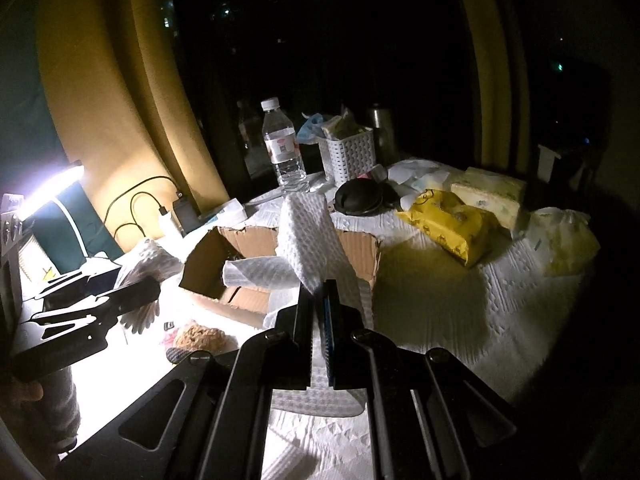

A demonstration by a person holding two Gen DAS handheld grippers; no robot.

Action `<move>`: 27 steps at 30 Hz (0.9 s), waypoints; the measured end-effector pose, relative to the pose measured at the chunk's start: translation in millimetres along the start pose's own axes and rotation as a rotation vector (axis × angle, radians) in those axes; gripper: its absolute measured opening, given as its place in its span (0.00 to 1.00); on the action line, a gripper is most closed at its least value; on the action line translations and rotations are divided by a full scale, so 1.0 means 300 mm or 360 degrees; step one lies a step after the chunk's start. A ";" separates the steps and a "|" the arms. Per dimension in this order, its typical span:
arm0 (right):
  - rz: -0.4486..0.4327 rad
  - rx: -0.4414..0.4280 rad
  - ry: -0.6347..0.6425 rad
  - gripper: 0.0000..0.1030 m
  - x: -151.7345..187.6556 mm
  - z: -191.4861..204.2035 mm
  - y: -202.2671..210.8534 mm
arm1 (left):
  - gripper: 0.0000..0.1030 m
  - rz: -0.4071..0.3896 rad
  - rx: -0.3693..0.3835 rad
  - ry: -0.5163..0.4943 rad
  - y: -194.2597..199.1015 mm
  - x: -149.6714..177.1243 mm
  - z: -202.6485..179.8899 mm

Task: Organize soft objects
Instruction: 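Carry both items into the cardboard box and open both tools to release them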

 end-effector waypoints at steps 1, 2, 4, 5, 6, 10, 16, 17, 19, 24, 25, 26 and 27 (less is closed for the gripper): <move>0.0002 0.0001 -0.0001 0.05 -0.004 -0.001 -0.007 | 0.42 0.0004 0.0004 0.0000 -0.013 -0.006 -0.004; 0.0004 0.0002 -0.0004 0.05 -0.009 -0.006 -0.016 | 0.42 0.0008 0.0009 -0.0001 -0.023 -0.011 -0.010; 0.0015 0.0000 -0.0008 0.05 -0.020 -0.014 -0.040 | 0.42 0.0012 0.0016 -0.0006 -0.049 -0.021 -0.018; 0.0018 0.0000 -0.0009 0.05 -0.022 -0.016 -0.047 | 0.42 0.0013 0.0017 -0.0007 -0.059 -0.025 -0.021; 0.0024 0.0000 -0.0011 0.05 -0.026 -0.020 -0.059 | 0.42 0.0015 0.0018 -0.0005 -0.071 -0.031 -0.023; 0.0051 -0.0002 -0.0021 0.05 -0.030 -0.039 -0.107 | 0.42 0.0028 0.0017 -0.0005 -0.124 -0.045 -0.030; 0.0098 -0.0013 -0.0033 0.05 -0.027 -0.061 -0.183 | 0.42 0.0059 0.0014 0.0005 -0.208 -0.053 -0.038; 0.0109 -0.0015 -0.0036 0.05 -0.027 -0.065 -0.199 | 0.42 0.0064 0.0012 0.0010 -0.221 -0.053 -0.039; 0.0126 -0.0020 -0.0045 0.05 -0.024 -0.072 -0.225 | 0.42 0.0079 0.0010 0.0018 -0.250 -0.053 -0.043; 0.0193 -0.0047 -0.0112 0.05 -0.008 -0.101 -0.301 | 0.42 0.0133 -0.0006 0.0040 -0.318 -0.047 -0.050; 0.0201 -0.0053 -0.0122 0.05 -0.006 -0.105 -0.313 | 0.42 0.0140 -0.0011 0.0042 -0.329 -0.045 -0.053; 0.0207 -0.0062 -0.0135 0.05 -0.004 -0.109 -0.325 | 0.42 0.0144 -0.0015 0.0044 -0.339 -0.045 -0.055; 0.0213 -0.0073 -0.0146 0.05 -0.002 -0.114 -0.337 | 0.42 0.0150 -0.0020 0.0046 -0.350 -0.044 -0.057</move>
Point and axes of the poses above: each gripper's, at about its wrist camera, not at the fingertips, and y roughly against the way its jaws point, z to its left, x to its underside, the point moved 2 cm from there along -y, roughly the way its jaws point, and after that the axes turned 4 degrees about -z, right-handed, at the moved point
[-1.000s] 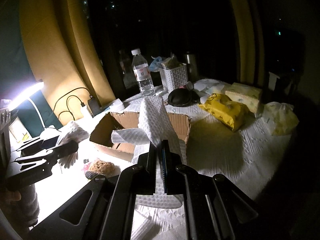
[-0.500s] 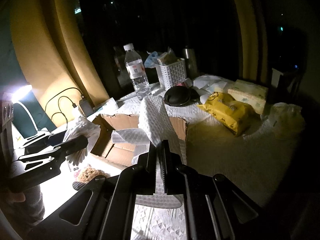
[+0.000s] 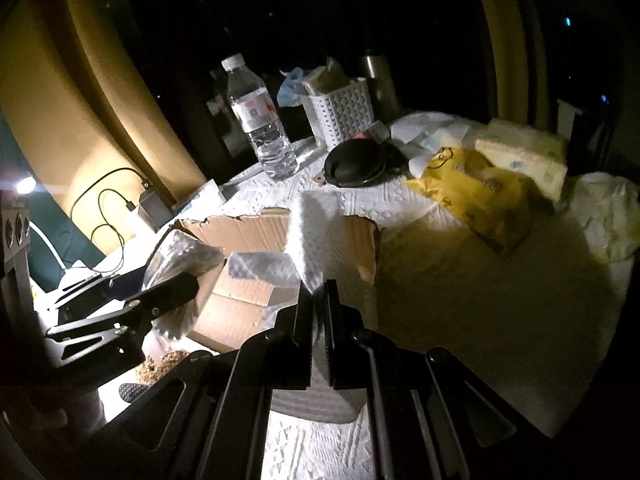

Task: Organize soft objects
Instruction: 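Carry both items into the cardboard box and open both tools to release them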

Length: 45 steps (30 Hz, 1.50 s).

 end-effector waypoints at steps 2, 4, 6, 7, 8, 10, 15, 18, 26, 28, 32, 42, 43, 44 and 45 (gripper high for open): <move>0.0009 -0.0024 -0.0013 0.05 -0.002 -0.005 -0.022 | 0.42 0.0015 -0.0003 0.0010 -0.019 0.001 -0.005; 0.0009 -0.0043 -0.0018 0.05 -0.005 -0.009 -0.040 | 0.42 0.0028 0.0000 0.0016 -0.038 0.002 -0.013; 0.0010 -0.0053 -0.0013 0.05 -0.008 -0.013 -0.059 | 0.42 0.0043 0.0000 0.0015 -0.058 0.004 -0.020; 0.0013 -0.0058 -0.0011 0.05 -0.008 -0.014 -0.067 | 0.42 0.0053 0.0000 0.0017 -0.070 0.005 -0.023; 0.0016 -0.0063 -0.0011 0.05 -0.008 -0.017 -0.075 | 0.42 0.0066 0.0001 0.0019 -0.083 0.006 -0.027; 0.0031 -0.0071 -0.0005 0.05 -0.003 -0.024 -0.097 | 0.42 0.0092 0.0005 0.0025 -0.109 0.009 -0.032; 0.0075 -0.0113 0.0001 0.17 0.015 -0.035 -0.128 | 0.42 0.0159 0.0015 0.0028 -0.161 0.022 -0.055; 0.0005 -0.0140 0.0024 0.37 0.003 -0.035 -0.085 | 0.42 0.0187 0.0022 0.0018 -0.181 0.028 -0.068; -0.0093 0.0026 0.0061 0.53 -0.019 -0.088 -0.048 | 0.43 0.0274 0.0040 0.0003 -0.221 0.046 -0.103; -0.0016 0.0059 0.0035 0.53 -0.002 -0.111 -0.092 | 0.43 0.0294 0.0057 -0.0010 -0.227 0.052 -0.112; 0.0071 0.0096 -0.0010 0.53 0.037 -0.144 -0.161 | 0.43 0.0328 0.0038 -0.0041 -0.238 0.058 -0.120; 0.0195 0.0131 -0.0044 0.53 0.078 -0.179 -0.224 | 0.44 0.0327 0.0045 -0.0015 -0.203 0.070 -0.092; 0.0192 0.0140 -0.0041 0.53 0.077 -0.177 -0.221 | 0.44 0.0319 0.0042 -0.0011 -0.195 0.070 -0.087; 0.0181 0.0155 -0.0032 0.53 0.075 -0.173 -0.213 | 0.44 0.0310 0.0040 -0.0006 -0.184 0.068 -0.081; 0.0171 0.0155 -0.0032 0.53 0.073 -0.172 -0.208 | 0.45 0.0297 0.0039 -0.0003 -0.174 0.065 -0.077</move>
Point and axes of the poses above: each gripper's, at about its wrist camera, not at the fingertips, and y roughly against the way its jaws point, z to its left, x to its underside, the point moved 2 cm from there along -y, roughly the way its jaws point, and after that the axes turned 4 degrees about -z, right-handed, at the moved point
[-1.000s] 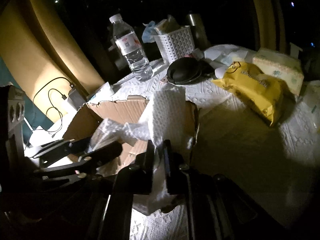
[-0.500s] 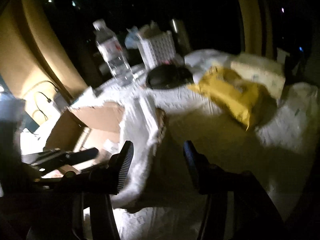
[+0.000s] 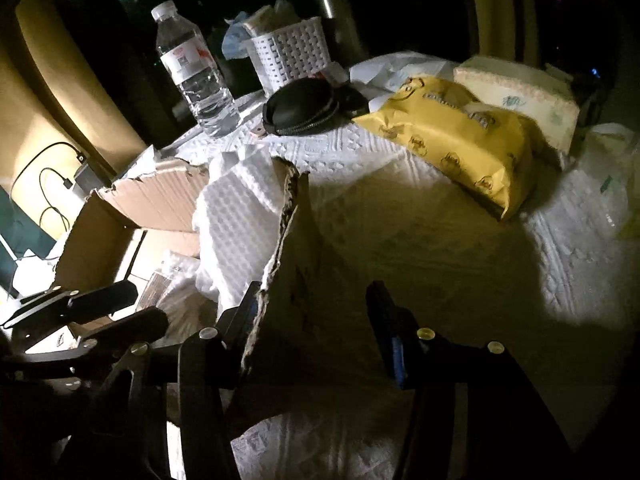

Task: Organize soft objects
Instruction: 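Carry both items into the cardboard box and open both tools to release them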

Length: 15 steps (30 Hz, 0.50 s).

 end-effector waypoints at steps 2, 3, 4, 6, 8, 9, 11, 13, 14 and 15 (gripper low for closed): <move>-0.0021 0.0003 -0.0004 0.53 -0.003 0.003 0.024 | 0.47 -0.0019 -0.0005 0.0003 0.018 -0.001 0.008; -0.0029 0.0005 -0.0005 0.53 -0.008 0.006 0.034 | 0.49 -0.0028 -0.0004 0.0008 0.027 0.001 0.014; -0.0037 0.0007 -0.0007 0.53 -0.010 0.008 0.044 | 0.49 -0.0033 -0.0002 0.0014 0.034 0.002 0.018; -0.0052 0.0012 -0.0005 0.53 -0.013 0.015 0.071 | 0.49 -0.0037 0.0003 0.0024 0.047 0.005 0.026; -0.0065 0.0017 0.0000 0.54 -0.012 0.023 0.097 | 0.49 -0.0047 0.0001 0.0028 0.062 0.011 0.033; -0.0068 0.0017 0.0002 0.54 -0.010 0.030 0.111 | 0.50 -0.0056 0.0005 0.0031 0.073 0.014 0.037; -0.0072 0.0015 0.0003 0.54 -0.005 0.042 0.134 | 0.51 -0.0069 0.0008 0.0031 0.090 0.019 0.043; -0.0078 0.0015 0.0011 0.54 0.001 0.054 0.155 | 0.52 -0.0084 0.0009 0.0035 0.107 0.024 0.048; -0.0083 0.0019 0.0017 0.54 0.005 0.064 0.170 | 0.53 -0.0091 0.0010 0.0039 0.116 0.027 0.052; -0.0087 0.0020 0.0020 0.54 0.006 0.069 0.179 | 0.57 -0.0098 0.0012 0.0042 0.126 0.029 0.055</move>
Point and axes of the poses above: each gripper's, at about its wrist camera, not at the fingertips, and y roughly against the way its jaws point, z to its left, x to its underside, the point moved 2 cm from there along -y, roughly the way its jaws point, and after that the axes turned 4 degrees about -z, right-handed, at the moved point
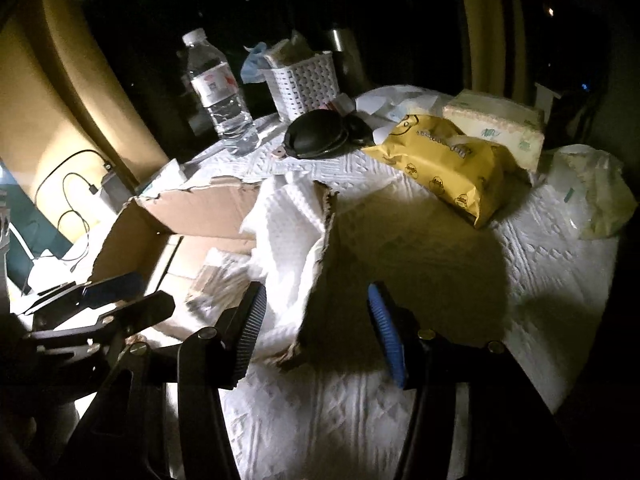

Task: Organize soft objects
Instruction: 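Carry both items into the cardboard box and open both tools to release them, then grasp the grey sock with the left tool while the right tool grasps another paper towel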

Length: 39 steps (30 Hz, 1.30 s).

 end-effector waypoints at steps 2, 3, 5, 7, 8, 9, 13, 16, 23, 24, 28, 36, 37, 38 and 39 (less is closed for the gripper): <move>-0.0011 0.0002 0.0005 0.55 0.004 0.014 0.025 | 0.64 -0.0018 0.0011 0.0005 0.024 0.003 0.006; -0.0015 0.0001 0.0007 0.55 0.006 0.023 0.038 | 0.64 -0.0026 0.0016 0.0007 0.036 0.005 0.008; -0.0023 0.0004 0.0019 0.56 0.012 0.042 0.062 | 0.64 -0.0036 0.0019 0.0006 0.057 0.010 0.015; -0.0027 0.0002 0.0029 0.58 0.019 0.057 0.083 | 0.65 -0.0048 0.0020 0.0013 0.078 0.017 0.024; -0.0030 -0.0003 0.0032 0.60 0.023 0.065 0.092 | 0.65 -0.0052 0.0022 0.0017 0.088 0.020 0.030; -0.0033 -0.0010 0.0035 0.61 0.028 0.076 0.104 | 0.65 -0.0057 0.0021 0.0022 0.099 0.023 0.035; -0.0041 -0.0008 0.0042 0.62 0.048 0.108 0.141 | 0.65 -0.0068 0.0023 0.0025 0.136 0.043 0.050; -0.0046 -0.0009 0.0044 0.62 0.065 0.130 0.166 | 0.65 -0.0079 0.0024 0.0024 0.165 0.058 0.060; -0.0044 0.0002 0.0049 0.62 0.105 0.164 0.212 | 0.65 -0.0088 0.0036 0.0032 0.219 0.095 0.083; -0.0043 0.0003 0.0053 0.62 0.113 0.172 0.218 | 0.65 -0.0087 0.0039 0.0035 0.226 0.102 0.087; -0.0032 0.0012 0.0055 0.62 0.147 0.190 0.238 | 0.65 -0.0083 0.0044 0.0047 0.250 0.128 0.104; 0.0010 0.0024 0.0025 0.62 0.227 0.204 0.251 | 0.65 -0.0058 0.0061 0.0034 0.279 0.191 0.115; 0.0016 0.0027 0.0023 0.62 0.238 0.206 0.252 | 0.65 -0.0054 0.0063 0.0032 0.280 0.198 0.115; 0.0023 0.0029 0.0019 0.62 0.249 0.207 0.252 | 0.65 -0.0049 0.0064 0.0031 0.280 0.205 0.115; 0.0028 0.0029 0.0017 0.62 0.258 0.206 0.253 | 0.65 -0.0042 0.0066 0.0028 0.279 0.213 0.114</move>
Point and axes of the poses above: each gripper's, at about its wrist camera, not at the fingertips, and y roughly against the way its jaws point, z to its left, x to its underside, the point moved 2 cm from there along -y, roughly the way its jaws point, and after that the axes turned 4 degrees about -z, right-handed, at the moved point
